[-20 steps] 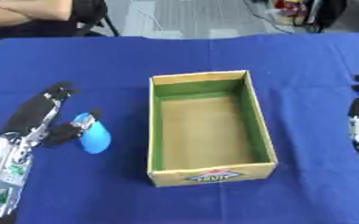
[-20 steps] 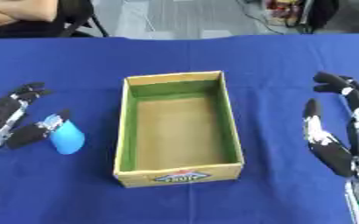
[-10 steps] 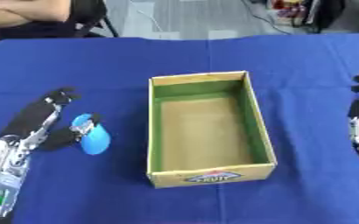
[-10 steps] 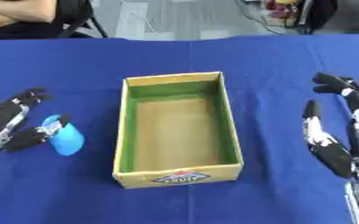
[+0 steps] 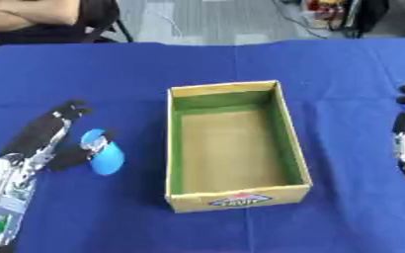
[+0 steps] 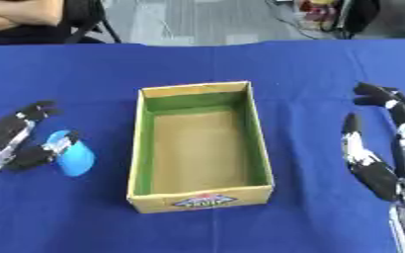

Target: Pick up objects on the table and place them in the box.

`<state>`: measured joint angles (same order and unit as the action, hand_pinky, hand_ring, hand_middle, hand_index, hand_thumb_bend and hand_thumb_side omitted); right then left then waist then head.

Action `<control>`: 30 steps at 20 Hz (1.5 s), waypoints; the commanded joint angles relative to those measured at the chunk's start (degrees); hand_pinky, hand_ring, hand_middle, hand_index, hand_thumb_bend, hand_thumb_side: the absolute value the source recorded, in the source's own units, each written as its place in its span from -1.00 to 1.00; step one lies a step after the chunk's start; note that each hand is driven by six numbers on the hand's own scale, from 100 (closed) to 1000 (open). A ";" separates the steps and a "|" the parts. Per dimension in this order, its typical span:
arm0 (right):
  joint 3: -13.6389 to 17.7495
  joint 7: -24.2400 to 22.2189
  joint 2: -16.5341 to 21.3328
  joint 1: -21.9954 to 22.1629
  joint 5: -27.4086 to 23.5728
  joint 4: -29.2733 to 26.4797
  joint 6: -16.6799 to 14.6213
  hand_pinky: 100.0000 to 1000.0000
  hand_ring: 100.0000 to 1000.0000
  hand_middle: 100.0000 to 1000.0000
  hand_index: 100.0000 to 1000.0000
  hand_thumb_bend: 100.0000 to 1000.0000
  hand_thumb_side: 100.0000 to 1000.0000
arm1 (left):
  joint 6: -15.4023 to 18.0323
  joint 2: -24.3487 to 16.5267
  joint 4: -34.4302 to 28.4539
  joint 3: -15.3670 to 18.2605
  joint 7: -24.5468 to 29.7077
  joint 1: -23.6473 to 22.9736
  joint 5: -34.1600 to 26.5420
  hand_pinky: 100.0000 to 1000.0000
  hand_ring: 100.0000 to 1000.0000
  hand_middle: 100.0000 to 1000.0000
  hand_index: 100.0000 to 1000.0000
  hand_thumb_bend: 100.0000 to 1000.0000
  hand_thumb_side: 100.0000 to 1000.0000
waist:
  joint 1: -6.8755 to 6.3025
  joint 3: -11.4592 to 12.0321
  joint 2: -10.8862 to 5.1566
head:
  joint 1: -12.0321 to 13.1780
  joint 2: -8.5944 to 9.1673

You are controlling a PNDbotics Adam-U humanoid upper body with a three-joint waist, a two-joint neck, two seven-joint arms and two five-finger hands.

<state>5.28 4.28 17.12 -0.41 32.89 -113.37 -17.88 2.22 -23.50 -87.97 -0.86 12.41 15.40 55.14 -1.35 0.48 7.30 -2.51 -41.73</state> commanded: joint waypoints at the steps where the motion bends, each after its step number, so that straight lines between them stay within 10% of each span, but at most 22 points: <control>1: 0.27 0.01 1.03 -0.22 -0.09 -1.22 0.02 0.61 0.31 0.40 0.70 -0.95 0.21 | 0.21 -0.19 0.57 -0.16 0.06 0.66 -0.36 0.83 1.00 1.00 0.84 -0.33 0.96 | 0.10 -0.03 -0.74 | -0.49 0.77; 26: 0.15 -0.18 0.91 -0.31 -0.26 -1.22 -0.05 0.61 0.31 0.40 0.70 -0.95 0.21 | 1.20 3.09 9.72 -1.69 0.05 2.63 0.38 0.87 1.00 1.00 0.83 -0.38 1.00 | 0.25 -0.03 -0.71 | -0.12 1.07; 30: 0.16 -0.16 0.91 -0.30 -0.27 -1.22 -0.04 0.61 0.31 0.40 0.70 -0.95 0.21 | 0.99 3.28 9.89 -1.48 -1.06 2.57 -1.00 0.78 1.00 0.59 0.51 -1.00 0.82 | 0.25 -0.01 -0.72 | -0.11 1.08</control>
<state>5.26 4.24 17.12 -0.42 32.86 -113.37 -17.89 3.24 -19.72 -77.95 -2.32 11.68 17.48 54.47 -1.16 0.49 7.27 -2.52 -41.27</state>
